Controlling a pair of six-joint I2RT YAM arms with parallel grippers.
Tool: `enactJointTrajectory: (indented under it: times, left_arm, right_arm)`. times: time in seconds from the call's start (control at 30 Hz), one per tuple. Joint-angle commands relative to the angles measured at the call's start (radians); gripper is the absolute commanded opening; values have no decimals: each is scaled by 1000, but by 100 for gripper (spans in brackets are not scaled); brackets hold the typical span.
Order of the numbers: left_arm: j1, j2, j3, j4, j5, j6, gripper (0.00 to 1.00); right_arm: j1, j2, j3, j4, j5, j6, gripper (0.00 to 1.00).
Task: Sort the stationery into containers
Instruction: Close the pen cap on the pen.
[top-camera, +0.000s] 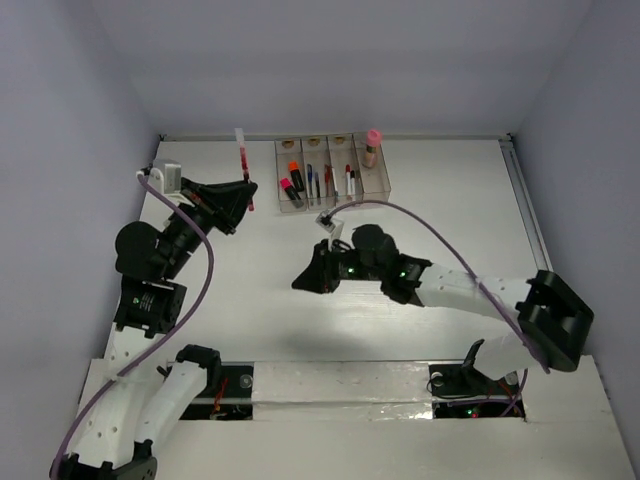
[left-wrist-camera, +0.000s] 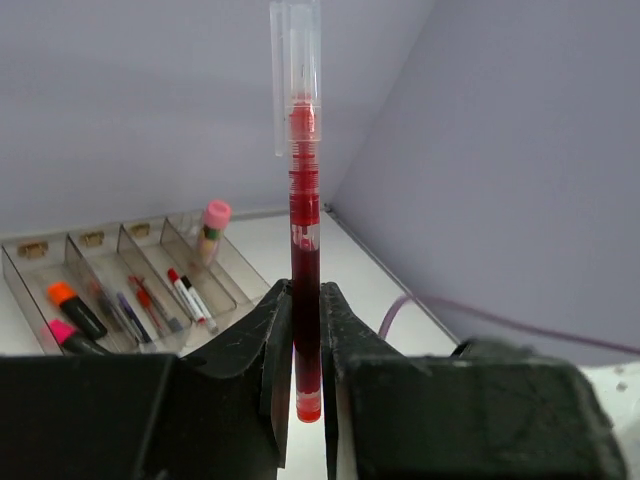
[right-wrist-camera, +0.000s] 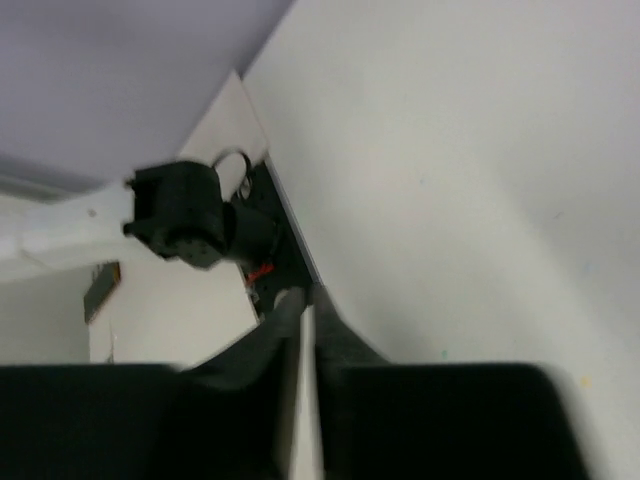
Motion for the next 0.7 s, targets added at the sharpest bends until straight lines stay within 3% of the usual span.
enactJointTrajectory:
  times: [0.0,0.07,0.1,0.23,0.47,0.67]
  left_arm:
    - [2,-27,-88,21,50,-10,0]
    - [2,-47,-131,32,75,-14,0]
    - [2,-53,-154,38,89,-17,0]
    - [2,-78,-264,90,172,-43,0]
    - [2,-102,-353,121,261,-65,0]
    - [2,-107,-379,133,288,-76,0]
  right_arm:
    - [-83,-113,23,6,-41,-75,26]
    - [-132,-163,52,-16,-61,-95,42]
    - [-142,-179,66,-17,-61,-107,57]
    - [-166,-211,170,-40,-30,-188,82]
    - [-209,-95,366,-14,-55,-176,91]
    - [-209,30,497,10,-55,-135,89]
